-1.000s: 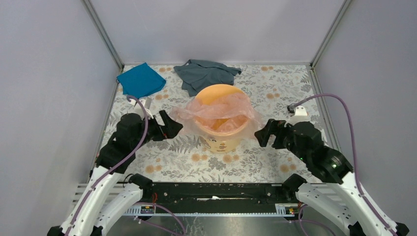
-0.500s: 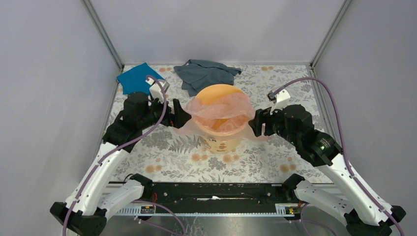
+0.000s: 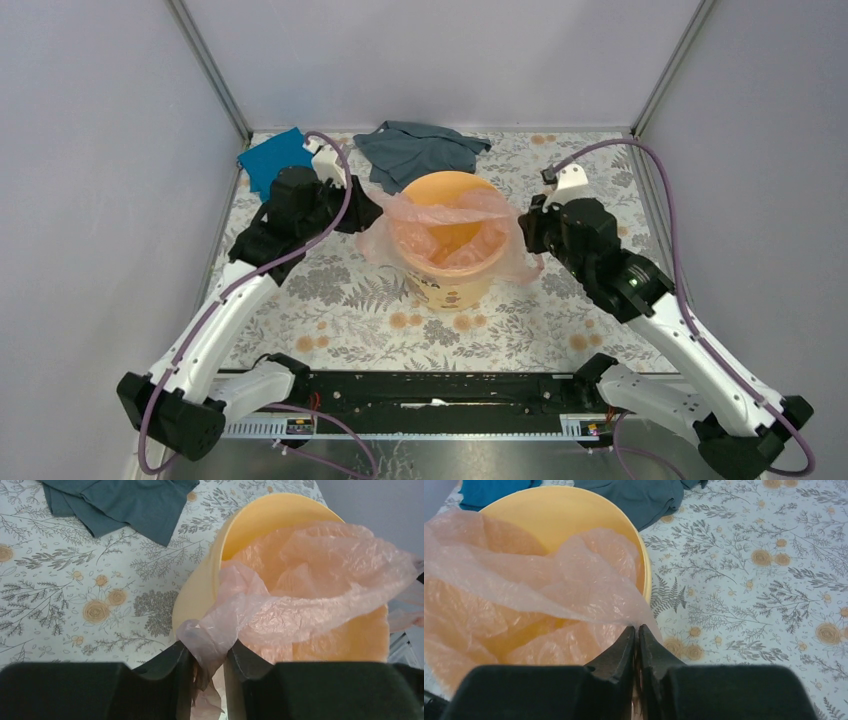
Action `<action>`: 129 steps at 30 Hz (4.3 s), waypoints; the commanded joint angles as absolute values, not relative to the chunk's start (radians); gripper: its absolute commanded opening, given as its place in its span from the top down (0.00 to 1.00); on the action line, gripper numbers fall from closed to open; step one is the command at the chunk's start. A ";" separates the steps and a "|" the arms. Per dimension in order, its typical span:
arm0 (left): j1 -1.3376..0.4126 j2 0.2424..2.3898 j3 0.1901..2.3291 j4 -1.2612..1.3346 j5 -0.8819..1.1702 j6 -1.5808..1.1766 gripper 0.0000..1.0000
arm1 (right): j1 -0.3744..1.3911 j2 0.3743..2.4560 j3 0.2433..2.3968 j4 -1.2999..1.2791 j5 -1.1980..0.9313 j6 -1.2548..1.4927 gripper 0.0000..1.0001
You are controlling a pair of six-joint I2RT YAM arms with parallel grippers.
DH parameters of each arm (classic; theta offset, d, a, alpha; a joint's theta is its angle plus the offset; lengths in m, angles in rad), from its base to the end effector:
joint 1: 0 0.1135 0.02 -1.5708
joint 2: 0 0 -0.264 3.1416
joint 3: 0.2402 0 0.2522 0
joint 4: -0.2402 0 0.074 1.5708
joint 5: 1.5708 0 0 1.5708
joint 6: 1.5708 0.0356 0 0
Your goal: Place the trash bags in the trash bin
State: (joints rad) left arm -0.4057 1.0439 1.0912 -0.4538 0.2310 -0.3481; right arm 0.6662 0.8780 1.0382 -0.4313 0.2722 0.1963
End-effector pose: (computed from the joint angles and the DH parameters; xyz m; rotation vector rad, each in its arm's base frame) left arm 0.2071 -0.0978 0.3702 0.2135 2.0258 -0.7112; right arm 0.1537 0.1086 0.3859 -0.2416 1.8304 0.3549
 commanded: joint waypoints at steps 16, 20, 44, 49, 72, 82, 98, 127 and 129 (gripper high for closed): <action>-0.321 1.333 1.155 -0.124 0.275 -0.533 0.81 | 0.470 1.202 1.174 -0.240 0.094 0.250 0.93; -0.312 1.330 1.148 -0.100 0.296 -0.551 0.81 | 0.468 1.185 1.212 -0.277 0.099 0.248 0.82; -0.277 1.552 1.141 -0.004 0.345 -0.690 0.90 | 0.370 1.401 1.317 -0.218 -0.011 0.300 0.99; -0.276 1.541 1.084 -0.003 0.353 -0.705 0.92 | 0.353 1.415 1.305 -0.258 -0.067 0.319 0.98; -0.279 1.383 0.710 0.121 0.326 -0.795 0.96 | 0.324 1.322 1.131 -0.249 -0.056 0.344 0.90; -0.322 1.373 0.646 0.156 0.284 -0.821 0.95 | 0.324 1.383 0.932 0.057 -0.086 0.435 0.97; -0.381 1.433 0.532 0.302 0.188 -0.841 0.94 | 0.323 1.452 0.750 0.281 -0.116 0.454 0.89; -0.399 1.406 0.482 0.357 0.152 -0.801 0.87 | 0.322 1.220 1.013 -0.428 0.200 0.350 0.20; -0.399 1.396 0.471 0.371 0.159 -0.802 0.86 | 0.322 1.169 1.068 -0.516 0.241 0.344 0.07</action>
State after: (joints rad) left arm -0.3943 1.4220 0.5003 0.3393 0.1585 -0.8333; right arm 0.3260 1.2919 0.9440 -0.2871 0.1215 0.3763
